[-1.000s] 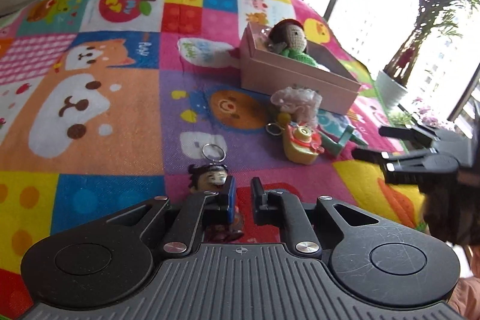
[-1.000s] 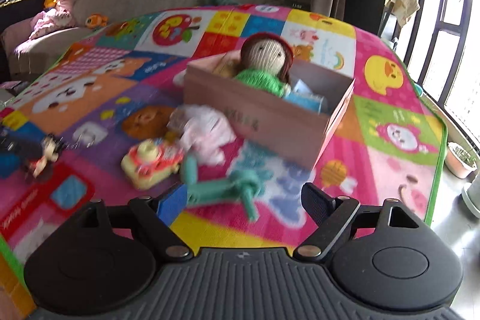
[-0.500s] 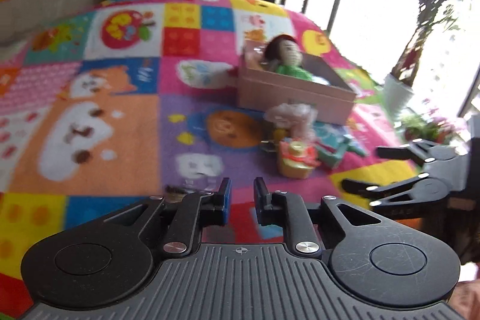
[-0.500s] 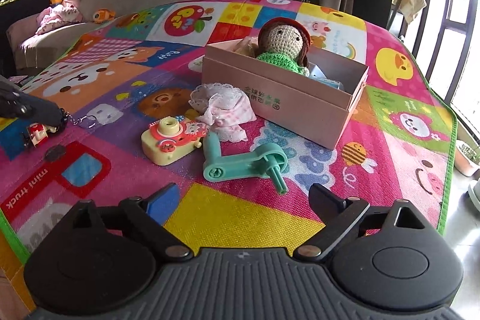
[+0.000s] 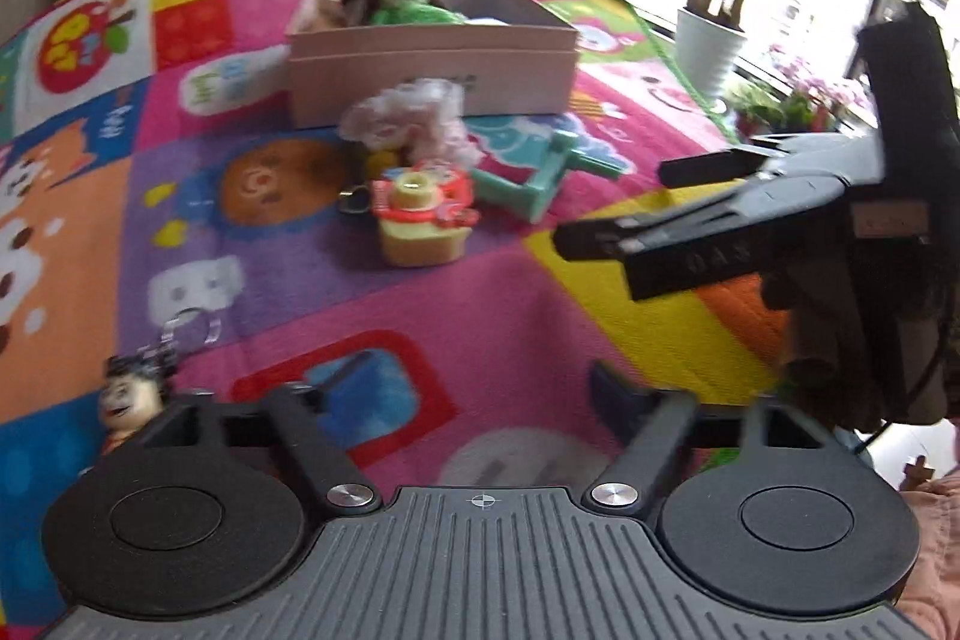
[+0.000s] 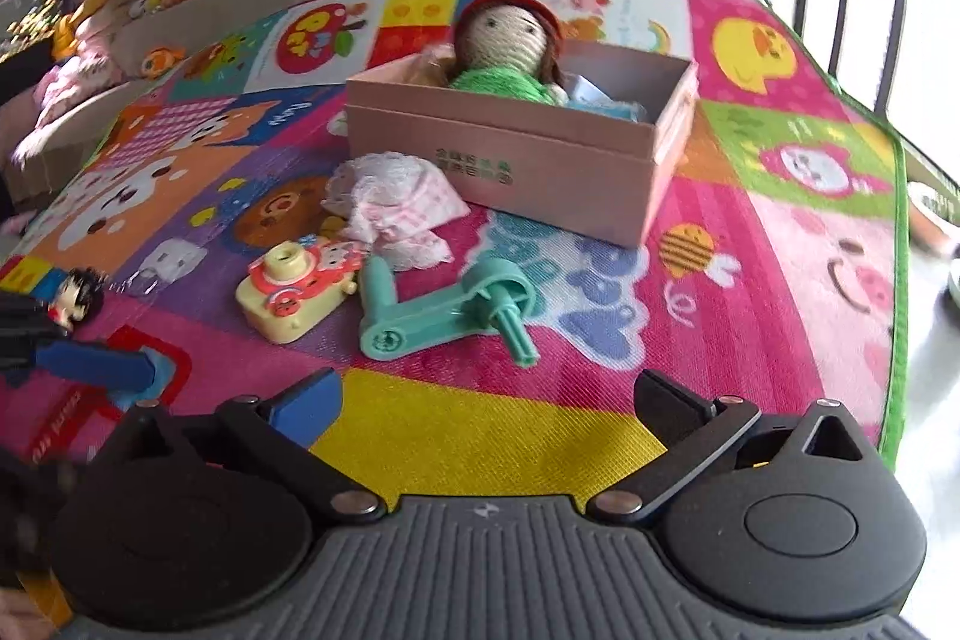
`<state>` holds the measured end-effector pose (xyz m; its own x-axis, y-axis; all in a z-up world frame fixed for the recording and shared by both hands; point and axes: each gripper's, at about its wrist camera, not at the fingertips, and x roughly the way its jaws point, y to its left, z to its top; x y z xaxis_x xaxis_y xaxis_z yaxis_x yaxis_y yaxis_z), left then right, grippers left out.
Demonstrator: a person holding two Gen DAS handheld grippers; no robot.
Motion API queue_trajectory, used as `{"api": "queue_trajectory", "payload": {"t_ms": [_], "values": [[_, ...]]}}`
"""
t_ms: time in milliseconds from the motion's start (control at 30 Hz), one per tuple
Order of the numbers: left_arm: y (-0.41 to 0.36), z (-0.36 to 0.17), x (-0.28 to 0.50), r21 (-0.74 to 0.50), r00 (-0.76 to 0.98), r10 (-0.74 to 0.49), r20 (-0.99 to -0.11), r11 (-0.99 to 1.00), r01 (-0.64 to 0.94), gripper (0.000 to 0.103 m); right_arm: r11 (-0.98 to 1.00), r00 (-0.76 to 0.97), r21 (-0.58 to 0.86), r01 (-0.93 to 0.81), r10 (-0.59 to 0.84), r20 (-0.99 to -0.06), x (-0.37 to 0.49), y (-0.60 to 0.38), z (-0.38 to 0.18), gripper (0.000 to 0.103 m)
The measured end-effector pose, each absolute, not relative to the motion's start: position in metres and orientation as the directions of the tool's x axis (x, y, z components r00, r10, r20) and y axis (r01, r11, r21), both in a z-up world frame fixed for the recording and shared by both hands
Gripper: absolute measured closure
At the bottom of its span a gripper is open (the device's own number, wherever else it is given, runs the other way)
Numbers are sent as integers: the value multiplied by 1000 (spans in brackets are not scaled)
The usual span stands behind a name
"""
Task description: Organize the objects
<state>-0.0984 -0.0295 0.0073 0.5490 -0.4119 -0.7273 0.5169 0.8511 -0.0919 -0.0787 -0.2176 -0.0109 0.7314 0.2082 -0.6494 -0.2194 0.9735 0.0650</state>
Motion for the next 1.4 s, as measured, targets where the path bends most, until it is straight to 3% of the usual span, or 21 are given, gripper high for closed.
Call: {"api": "queue_trajectory", "payload": {"t_ms": [33,267,433,500,533,700,833,933,1100,1200,1400], "values": [[-35,6,-97,-92,541,-416,-731,845,526,2,975,730,96,-200,214,-649,-77,-223,-11,0],[-39,19,-76,-101,662,-391,-639,896,432,2,954,790,297,-43,214,-574,-83,-261,-9,0],[-49,12,-40,-94,666,-351,-658,916,390,3,909,807,418,4,244,-538,-83,-282,-11,0],[-49,8,-32,-103,670,-351,-655,919,381,26,912,811,411,8,234,-537,-84,-280,-11,0],[-49,6,-28,-102,668,-344,-660,922,374,52,913,812,408,9,232,-536,-84,-280,-11,0],[-40,10,-27,-130,665,-333,-669,933,336,55,914,810,407,8,233,-538,-82,-279,-11,0],[-9,32,-37,-166,721,-342,-603,938,306,55,935,802,355,-10,220,-555,-82,-272,-10,0],[33,59,-49,-158,793,-283,-539,959,235,55,961,795,264,-87,227,-563,-85,-251,-5,0],[93,79,-62,-80,852,-94,-516,995,61,55,891,693,157,-426,433,-577,-99,-167,9,0],[115,83,-66,-104,859,-67,-507,994,16,55,798,597,130,-589,538,-595,-103,-107,14,0],[133,72,-66,-160,845,-76,-529,987,-12,55,715,491,109,-691,575,-655,-89,-27,9,22]]}}
